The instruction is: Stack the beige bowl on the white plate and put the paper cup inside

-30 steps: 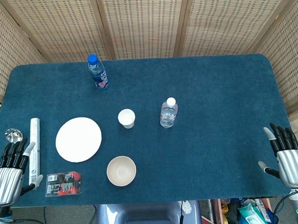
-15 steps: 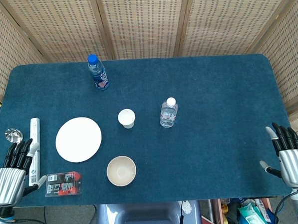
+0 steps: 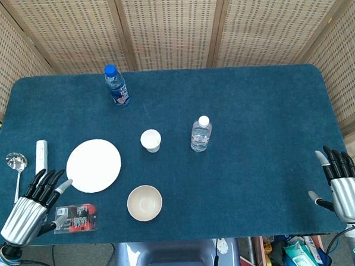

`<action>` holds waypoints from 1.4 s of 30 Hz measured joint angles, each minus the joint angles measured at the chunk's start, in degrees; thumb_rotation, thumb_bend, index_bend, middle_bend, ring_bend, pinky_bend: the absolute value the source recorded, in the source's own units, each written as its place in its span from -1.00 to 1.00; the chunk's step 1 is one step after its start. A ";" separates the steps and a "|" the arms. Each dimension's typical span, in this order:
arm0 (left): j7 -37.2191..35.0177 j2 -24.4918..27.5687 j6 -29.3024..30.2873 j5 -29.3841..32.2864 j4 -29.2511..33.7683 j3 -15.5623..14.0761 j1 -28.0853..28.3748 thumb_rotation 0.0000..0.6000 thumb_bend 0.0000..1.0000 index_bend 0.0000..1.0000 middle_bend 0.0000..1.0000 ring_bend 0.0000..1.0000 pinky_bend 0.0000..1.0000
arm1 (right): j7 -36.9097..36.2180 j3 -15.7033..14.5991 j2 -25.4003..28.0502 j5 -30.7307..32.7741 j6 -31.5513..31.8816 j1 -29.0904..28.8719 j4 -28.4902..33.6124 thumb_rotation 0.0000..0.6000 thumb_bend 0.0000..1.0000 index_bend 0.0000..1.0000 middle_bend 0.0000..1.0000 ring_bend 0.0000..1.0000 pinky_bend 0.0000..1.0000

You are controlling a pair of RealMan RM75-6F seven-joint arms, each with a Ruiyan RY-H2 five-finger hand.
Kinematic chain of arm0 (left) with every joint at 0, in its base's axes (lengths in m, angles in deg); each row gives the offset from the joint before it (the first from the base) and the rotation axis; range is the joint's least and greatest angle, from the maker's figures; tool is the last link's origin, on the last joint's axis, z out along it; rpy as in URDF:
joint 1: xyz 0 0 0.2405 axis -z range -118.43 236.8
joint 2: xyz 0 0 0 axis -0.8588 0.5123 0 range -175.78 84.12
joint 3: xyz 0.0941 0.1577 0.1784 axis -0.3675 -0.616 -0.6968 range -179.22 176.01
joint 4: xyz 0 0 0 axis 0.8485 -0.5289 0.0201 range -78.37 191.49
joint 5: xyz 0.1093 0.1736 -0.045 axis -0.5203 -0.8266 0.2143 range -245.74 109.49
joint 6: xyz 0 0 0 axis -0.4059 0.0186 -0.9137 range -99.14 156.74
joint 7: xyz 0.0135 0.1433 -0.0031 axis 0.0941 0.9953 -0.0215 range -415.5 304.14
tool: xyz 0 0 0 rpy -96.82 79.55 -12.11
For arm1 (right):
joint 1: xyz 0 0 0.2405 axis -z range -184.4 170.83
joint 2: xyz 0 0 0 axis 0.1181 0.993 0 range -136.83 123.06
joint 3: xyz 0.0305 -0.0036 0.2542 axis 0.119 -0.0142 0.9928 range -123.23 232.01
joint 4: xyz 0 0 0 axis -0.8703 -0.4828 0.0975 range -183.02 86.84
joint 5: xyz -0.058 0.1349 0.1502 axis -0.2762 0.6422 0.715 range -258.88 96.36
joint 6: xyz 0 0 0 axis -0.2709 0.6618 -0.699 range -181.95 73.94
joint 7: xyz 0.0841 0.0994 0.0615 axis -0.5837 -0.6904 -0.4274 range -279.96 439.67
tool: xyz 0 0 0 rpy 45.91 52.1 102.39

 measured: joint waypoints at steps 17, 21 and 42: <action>6.62 -0.12 -14.50 -1.23 6.94 -0.74 7.39 1.00 -0.56 -0.41 -1.00 -1.00 -1.00 | -1.22 0.29 0.22 0.85 -0.55 -0.07 -0.38 1.00 -0.71 -0.98 -1.00 -1.00 -1.00; 8.56 -2.19 -17.93 0.31 7.73 -0.45 8.92 1.00 -0.53 -0.40 -1.00 -1.00 -1.00 | -1.58 0.47 0.22 1.48 -1.05 -0.19 -0.68 1.00 -0.71 -0.98 -1.00 -1.00 -1.00; 16.63 -11.20 -28.43 8.50 6.76 0.06 13.22 1.00 -0.44 -0.29 -1.00 -1.00 -1.00 | -4.76 1.02 0.89 2.20 -0.68 0.07 -1.24 1.00 -0.71 -0.98 -1.00 -1.00 -1.00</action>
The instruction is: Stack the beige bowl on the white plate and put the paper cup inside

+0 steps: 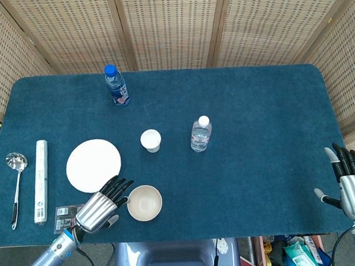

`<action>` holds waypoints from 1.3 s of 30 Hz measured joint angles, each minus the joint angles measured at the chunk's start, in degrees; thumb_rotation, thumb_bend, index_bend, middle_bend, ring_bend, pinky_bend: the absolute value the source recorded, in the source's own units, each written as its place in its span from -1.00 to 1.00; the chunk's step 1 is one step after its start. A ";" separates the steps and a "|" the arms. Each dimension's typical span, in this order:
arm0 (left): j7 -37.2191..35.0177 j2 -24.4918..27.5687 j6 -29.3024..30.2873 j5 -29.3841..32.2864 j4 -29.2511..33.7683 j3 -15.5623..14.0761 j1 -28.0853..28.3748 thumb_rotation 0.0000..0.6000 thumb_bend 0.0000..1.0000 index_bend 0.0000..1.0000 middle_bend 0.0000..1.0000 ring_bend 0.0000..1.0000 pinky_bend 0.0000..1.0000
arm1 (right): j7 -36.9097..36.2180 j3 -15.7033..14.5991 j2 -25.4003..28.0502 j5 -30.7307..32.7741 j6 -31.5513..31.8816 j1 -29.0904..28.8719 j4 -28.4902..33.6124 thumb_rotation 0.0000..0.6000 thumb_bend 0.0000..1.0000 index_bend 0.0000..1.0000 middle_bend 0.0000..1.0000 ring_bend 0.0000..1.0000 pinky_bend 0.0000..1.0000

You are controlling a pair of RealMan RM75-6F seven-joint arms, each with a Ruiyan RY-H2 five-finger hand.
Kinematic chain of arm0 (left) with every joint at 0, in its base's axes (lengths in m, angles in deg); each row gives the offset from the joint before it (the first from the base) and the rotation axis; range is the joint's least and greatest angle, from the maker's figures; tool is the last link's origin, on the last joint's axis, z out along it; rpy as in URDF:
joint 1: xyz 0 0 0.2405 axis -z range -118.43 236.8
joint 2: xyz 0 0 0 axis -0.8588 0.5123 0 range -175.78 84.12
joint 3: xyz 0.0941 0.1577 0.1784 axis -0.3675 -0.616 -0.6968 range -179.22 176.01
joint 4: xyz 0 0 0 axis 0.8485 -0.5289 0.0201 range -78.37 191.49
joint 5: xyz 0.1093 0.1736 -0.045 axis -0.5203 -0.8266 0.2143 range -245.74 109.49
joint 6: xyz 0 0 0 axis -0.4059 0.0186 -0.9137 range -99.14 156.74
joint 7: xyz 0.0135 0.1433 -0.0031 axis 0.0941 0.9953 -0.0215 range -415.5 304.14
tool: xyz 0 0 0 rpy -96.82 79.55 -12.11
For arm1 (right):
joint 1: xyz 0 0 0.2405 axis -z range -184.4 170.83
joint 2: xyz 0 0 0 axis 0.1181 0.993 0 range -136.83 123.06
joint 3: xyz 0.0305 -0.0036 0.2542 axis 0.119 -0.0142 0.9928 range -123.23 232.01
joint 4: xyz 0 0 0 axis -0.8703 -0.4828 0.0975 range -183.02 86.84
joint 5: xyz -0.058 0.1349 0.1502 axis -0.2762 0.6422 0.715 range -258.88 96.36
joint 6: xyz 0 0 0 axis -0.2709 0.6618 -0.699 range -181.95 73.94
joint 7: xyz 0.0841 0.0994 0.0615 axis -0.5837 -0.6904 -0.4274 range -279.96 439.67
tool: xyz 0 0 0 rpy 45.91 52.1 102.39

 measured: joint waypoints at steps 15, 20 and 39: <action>4.97 -3.30 -2.90 3.07 -0.37 -0.25 1.70 1.00 -0.41 -0.21 -1.00 -1.00 -1.00 | -1.64 0.24 0.50 0.21 0.53 0.35 -0.06 1.00 -0.71 -0.98 -1.00 -1.00 -1.00; 6.42 -4.14 -3.77 4.56 -0.56 -0.11 2.25 1.00 -0.41 -0.18 -1.00 -1.00 -1.00 | -2.10 0.29 0.68 0.16 0.72 0.45 -0.06 1.00 -0.71 -0.98 -1.00 -1.00 -1.00; 10.07 -9.08 -5.81 8.20 -3.49 1.42 5.19 1.00 -0.21 0.15 -1.00 -1.00 -0.99 | -3.56 0.45 1.03 0.24 1.00 0.66 -0.17 1.00 -0.71 -0.98 -1.00 -1.00 -1.00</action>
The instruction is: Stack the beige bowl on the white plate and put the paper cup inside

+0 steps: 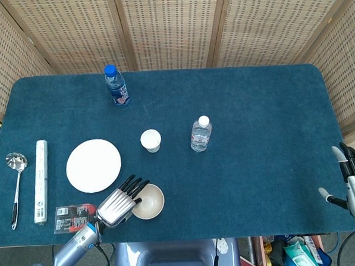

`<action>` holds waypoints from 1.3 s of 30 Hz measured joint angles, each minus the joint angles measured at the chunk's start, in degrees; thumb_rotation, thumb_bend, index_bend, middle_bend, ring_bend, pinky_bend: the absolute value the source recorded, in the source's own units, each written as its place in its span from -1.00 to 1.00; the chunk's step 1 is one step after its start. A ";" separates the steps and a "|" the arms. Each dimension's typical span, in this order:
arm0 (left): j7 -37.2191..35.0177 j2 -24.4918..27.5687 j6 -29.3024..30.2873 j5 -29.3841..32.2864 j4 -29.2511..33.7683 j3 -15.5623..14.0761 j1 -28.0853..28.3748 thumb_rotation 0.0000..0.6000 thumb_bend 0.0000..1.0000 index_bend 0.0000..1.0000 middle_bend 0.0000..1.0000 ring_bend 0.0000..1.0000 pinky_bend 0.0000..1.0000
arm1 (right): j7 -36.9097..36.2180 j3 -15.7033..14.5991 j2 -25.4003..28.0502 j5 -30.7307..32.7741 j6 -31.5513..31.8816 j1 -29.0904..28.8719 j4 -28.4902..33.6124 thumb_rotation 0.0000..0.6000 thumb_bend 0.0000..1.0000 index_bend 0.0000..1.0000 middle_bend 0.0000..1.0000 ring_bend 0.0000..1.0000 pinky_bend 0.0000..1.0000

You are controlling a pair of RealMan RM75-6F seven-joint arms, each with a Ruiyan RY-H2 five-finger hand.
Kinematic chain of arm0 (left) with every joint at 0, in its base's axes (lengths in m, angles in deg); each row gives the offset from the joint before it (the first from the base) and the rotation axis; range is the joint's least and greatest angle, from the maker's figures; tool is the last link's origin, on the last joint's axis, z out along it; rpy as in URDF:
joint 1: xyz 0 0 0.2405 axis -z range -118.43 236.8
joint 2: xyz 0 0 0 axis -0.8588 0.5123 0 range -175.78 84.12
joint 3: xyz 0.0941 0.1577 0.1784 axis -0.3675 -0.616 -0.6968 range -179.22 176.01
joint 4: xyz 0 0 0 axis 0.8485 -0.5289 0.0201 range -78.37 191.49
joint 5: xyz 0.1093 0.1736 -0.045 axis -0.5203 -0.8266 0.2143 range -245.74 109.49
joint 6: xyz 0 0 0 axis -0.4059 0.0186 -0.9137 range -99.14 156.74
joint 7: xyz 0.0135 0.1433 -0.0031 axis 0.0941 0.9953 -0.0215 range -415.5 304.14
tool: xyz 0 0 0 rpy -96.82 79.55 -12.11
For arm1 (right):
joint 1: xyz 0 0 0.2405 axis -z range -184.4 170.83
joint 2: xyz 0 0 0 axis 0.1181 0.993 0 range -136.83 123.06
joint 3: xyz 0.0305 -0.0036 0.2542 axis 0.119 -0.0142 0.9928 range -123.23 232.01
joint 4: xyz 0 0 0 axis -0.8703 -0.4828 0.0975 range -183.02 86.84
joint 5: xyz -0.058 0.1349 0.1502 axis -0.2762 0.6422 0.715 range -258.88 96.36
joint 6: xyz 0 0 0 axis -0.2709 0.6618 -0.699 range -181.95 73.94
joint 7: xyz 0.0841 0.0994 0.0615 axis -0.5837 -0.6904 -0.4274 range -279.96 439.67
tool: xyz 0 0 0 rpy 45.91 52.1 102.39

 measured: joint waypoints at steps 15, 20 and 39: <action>-1.56 -0.42 3.59 -0.07 -2.02 -0.11 0.04 1.00 -0.18 0.35 -1.00 -1.00 -0.96 | -0.79 -0.04 0.11 -0.29 0.21 0.10 -0.11 1.00 -0.71 -0.98 -1.00 -1.00 -1.00; -2.93 2.20 6.27 -0.78 -0.87 0.40 -0.18 1.00 -0.18 0.35 -1.00 -1.00 -0.96 | -0.99 -0.05 0.15 -0.25 0.17 0.13 -0.14 1.00 -0.71 -0.98 -1.00 -1.00 -1.00; -13.53 13.32 8.90 5.70 -8.04 4.02 -0.90 1.00 -0.18 0.35 -1.00 -1.00 -0.95 | -0.05 -0.36 -0.03 -0.64 -0.29 -0.10 0.28 1.00 -0.71 -0.98 -1.00 -1.00 -1.00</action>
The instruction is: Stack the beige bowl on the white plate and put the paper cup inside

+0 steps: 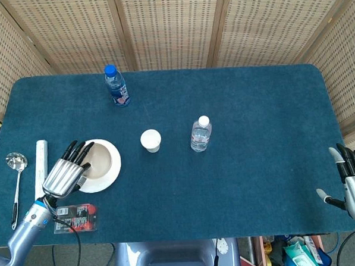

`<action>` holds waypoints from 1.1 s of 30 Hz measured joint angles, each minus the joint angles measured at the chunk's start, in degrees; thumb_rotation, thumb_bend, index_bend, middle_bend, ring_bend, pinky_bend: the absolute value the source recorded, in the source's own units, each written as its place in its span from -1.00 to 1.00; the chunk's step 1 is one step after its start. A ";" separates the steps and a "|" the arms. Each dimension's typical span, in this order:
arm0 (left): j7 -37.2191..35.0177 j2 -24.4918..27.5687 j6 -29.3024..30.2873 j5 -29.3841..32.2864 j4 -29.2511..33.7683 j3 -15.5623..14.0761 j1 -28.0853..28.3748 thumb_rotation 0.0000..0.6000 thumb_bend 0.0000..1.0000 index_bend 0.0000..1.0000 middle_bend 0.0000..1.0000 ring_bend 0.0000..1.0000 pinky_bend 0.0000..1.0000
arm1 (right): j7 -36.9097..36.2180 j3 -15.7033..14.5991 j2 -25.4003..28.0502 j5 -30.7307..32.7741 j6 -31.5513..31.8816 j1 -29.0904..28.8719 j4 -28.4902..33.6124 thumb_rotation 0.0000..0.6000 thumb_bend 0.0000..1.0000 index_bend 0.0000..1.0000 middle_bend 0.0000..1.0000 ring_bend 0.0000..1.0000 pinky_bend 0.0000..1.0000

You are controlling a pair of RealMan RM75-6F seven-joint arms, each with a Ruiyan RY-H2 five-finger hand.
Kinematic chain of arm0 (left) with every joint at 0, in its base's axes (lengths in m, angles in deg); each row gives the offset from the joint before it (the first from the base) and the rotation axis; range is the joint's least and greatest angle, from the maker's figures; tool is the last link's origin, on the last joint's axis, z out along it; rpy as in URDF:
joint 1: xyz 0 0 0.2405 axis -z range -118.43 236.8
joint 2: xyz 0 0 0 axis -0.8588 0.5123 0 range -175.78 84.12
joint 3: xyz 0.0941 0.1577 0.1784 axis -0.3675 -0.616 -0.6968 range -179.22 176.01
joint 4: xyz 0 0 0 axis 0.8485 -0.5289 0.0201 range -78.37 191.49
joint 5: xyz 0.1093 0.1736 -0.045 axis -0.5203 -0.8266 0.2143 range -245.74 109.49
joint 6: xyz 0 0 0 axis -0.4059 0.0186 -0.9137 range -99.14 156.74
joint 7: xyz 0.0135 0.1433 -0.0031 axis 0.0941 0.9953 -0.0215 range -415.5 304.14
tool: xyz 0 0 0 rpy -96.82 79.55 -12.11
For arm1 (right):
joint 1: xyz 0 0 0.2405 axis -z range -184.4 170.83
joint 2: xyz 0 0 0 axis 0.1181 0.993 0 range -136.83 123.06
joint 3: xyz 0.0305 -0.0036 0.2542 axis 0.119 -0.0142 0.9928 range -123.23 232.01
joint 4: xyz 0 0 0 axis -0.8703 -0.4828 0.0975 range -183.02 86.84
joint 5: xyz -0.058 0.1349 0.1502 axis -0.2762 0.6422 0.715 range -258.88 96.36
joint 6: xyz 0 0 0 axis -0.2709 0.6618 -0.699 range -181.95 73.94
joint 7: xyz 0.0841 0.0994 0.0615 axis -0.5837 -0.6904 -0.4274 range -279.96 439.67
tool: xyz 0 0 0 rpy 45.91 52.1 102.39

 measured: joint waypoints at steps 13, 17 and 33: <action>-3.29 -5.86 -5.44 5.22 -11.41 0.29 1.40 1.00 -0.18 0.35 -1.00 -1.00 -0.94 | 0.12 -0.03 -0.11 -0.05 -0.07 -0.06 -0.08 1.00 -0.71 -0.98 -1.00 -1.00 -1.00; -3.54 -7.02 -6.00 5.71 -12.89 0.18 1.69 1.00 -0.18 0.35 -1.00 -1.00 -0.94 | 0.21 -0.01 -0.13 0.01 -0.09 -0.08 -0.04 1.00 -0.71 -0.98 -1.00 -1.00 -1.00; -3.93 -8.74 -6.69 6.36 -13.88 -0.73 1.91 1.00 -0.18 0.27 -1.00 -1.00 -0.96 | 0.37 -0.15 -0.16 -0.16 -0.19 -0.13 -0.01 1.00 -0.71 -0.98 -1.00 -1.00 -1.00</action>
